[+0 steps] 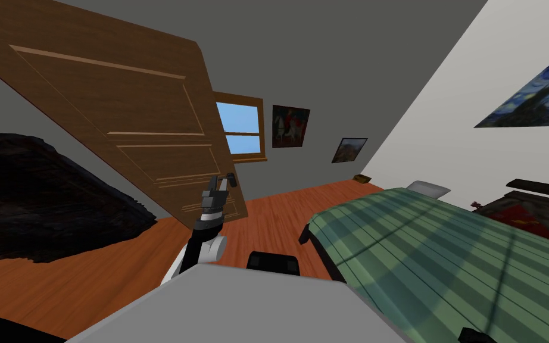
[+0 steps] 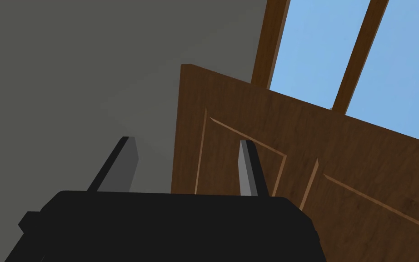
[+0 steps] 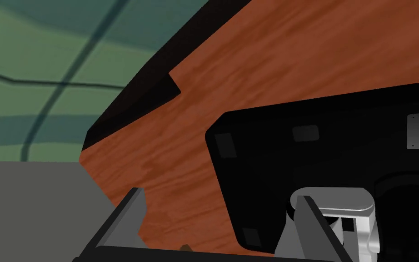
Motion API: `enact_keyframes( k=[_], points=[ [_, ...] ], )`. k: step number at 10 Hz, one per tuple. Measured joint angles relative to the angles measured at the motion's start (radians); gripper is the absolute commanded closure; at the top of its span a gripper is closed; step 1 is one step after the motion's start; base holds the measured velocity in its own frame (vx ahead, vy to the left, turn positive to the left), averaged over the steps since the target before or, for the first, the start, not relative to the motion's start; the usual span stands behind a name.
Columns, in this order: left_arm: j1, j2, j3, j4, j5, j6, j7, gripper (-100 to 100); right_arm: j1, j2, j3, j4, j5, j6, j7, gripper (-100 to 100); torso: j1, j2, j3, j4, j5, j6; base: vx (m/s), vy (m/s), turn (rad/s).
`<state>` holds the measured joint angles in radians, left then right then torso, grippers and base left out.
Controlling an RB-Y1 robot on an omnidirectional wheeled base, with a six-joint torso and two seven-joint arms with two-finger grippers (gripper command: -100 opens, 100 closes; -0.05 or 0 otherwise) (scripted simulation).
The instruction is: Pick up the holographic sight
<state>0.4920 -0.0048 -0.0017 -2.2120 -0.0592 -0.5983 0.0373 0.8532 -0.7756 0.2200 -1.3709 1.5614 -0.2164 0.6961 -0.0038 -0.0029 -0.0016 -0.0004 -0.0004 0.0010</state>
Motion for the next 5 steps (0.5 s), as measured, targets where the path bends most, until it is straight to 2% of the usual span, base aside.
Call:
enact_keyframes(
  k=[1, 3, 4, 5],
  points=[
    [0.0, 0.0, 0.0, 0.0, 0.0, 0.0, 0.0, 0, 0.013, -0.002, -0.008, 0.007, 0.005, 0.003, 0.006, -100, 0.0, 0.001, 0.0, 0.0, 0.0, 0.0, 0.02, -0.021, -0.003],
    [0.0, 0.0, 0.0, 0.0, 0.0, 0.0, 0.0, 0, 0.013, 0.007, -0.019, 0.024, -0.008, -0.007, 0.05, -100, 0.002, 0.004, 0.002, 0.001, 0.0, 0.0, 0.018, -0.015, 0.02],
    [0.0, 0.0, 0.0, 0.0, 0.0, 0.0, 0.0, 0, 0.018, 0.006, -0.022, 0.046, 0.0, -0.007, 0.086, -100, 0.001, 0.003, 0.002, 0.001, 0.0, 0.0, 0.087, -0.075, 0.107],
    [0.0, 0.0, 0.0, 0.0, 0.0, 0.0, 0.0, 0, 0.027, -0.017, -0.01, 0.062, 0.054, 0.005, 0.083, -100, -0.002, 0.0, 0.0, 0.0, 0.0, 0.0, 0.082, -0.077, 0.037]
  ],
)
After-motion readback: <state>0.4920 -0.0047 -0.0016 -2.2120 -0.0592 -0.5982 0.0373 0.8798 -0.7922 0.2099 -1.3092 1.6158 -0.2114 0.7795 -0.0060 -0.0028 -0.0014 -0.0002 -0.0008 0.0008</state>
